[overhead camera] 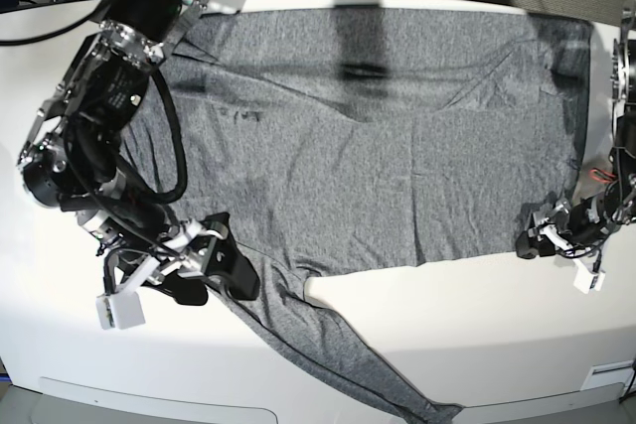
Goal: Fold the T-shirt properly
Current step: 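Lower both grippers onto the hem corners and pinch them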
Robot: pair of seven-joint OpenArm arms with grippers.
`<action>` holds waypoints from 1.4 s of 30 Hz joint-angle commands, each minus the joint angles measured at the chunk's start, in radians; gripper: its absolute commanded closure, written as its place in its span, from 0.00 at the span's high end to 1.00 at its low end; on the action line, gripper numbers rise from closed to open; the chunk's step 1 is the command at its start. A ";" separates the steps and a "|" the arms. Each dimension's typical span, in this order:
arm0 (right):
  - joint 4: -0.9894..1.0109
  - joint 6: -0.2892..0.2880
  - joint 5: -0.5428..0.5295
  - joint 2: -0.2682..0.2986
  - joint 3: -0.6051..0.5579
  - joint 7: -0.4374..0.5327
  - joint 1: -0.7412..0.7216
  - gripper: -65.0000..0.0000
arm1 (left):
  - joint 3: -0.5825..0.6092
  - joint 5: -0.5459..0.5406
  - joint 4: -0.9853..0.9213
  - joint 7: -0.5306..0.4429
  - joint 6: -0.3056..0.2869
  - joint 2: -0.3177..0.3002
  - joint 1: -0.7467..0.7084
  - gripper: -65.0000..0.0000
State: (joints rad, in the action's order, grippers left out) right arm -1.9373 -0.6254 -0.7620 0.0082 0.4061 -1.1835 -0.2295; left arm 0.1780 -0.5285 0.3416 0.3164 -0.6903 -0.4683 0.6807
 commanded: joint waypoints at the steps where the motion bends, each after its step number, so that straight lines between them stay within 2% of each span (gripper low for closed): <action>1: -0.017 -0.006 -0.023 0.003 0.000 0.023 -0.022 0.72 | -0.002 -0.015 0.014 -0.022 -0.008 -0.017 0.029 0.69; 8: -0.017 -0.006 -0.023 0.003 0.000 0.011 -0.022 0.72 | -0.002 -0.010 0.014 -0.029 -0.008 -0.017 0.027 0.69; 10: -0.017 -0.006 -0.023 0.003 0.000 0.011 -0.022 0.72 | -0.002 0.044 0.014 -0.089 -0.008 -0.017 0.027 0.65; 12: -0.017 -0.006 -0.023 0.003 0.000 0.011 -0.022 0.72 | -0.002 0.113 0.014 -0.153 -0.008 -0.017 0.028 0.53; 13: -0.017 -0.006 -0.023 0.003 0.000 0.010 -0.022 0.72 | -0.002 0.134 0.014 -0.175 -0.008 -0.016 0.028 0.44; 14: -0.017 -0.006 -0.023 0.003 0.000 0.008 -0.022 0.71 | -0.002 0.145 0.014 -0.186 -0.003 -0.017 0.028 0.31; 16: -0.017 -0.006 -0.023 0.003 0.000 0.008 -0.022 0.68 | -0.002 0.143 0.014 -0.187 0.039 -0.017 0.029 0.00; 20: -0.017 -0.006 -0.023 0.003 0.000 0.008 -0.022 0.59 | -0.002 0.143 0.014 -0.186 0.047 -0.016 0.028 0.00; 32: -0.017 -0.006 -0.023 0.003 0.000 0.008 -0.022 0.59 | -0.002 0.144 0.014 -0.187 0.047 -0.017 0.028 0.00; 33: -0.017 -0.006 -0.023 0.003 0.000 0.007 -0.022 0.59 | -0.002 0.144 0.014 -0.187 0.047 -0.017 0.028 0.02; 35: -0.017 -0.006 -0.023 0.003 0.000 0.005 -0.022 0.59 | -0.002 0.144 0.013 -0.181 0.047 -0.017 0.027 0.17; 37: -0.017 -0.006 -0.023 0.003 0.000 0.000 -0.022 0.59 | -0.002 0.143 0.013 -0.179 0.047 -0.017 0.019 0.26; 42: -0.017 -0.006 -0.023 0.003 0.000 -0.004 -0.022 0.59 | -0.002 0.145 0.014 -0.208 0.048 -0.017 -0.047 0.28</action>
State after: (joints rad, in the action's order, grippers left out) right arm -1.9373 -0.6254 -0.7620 0.0090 0.4061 -1.2060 -0.2291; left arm 0.1783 -0.3756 0.3428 0.1009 -0.6392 -0.4679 0.6048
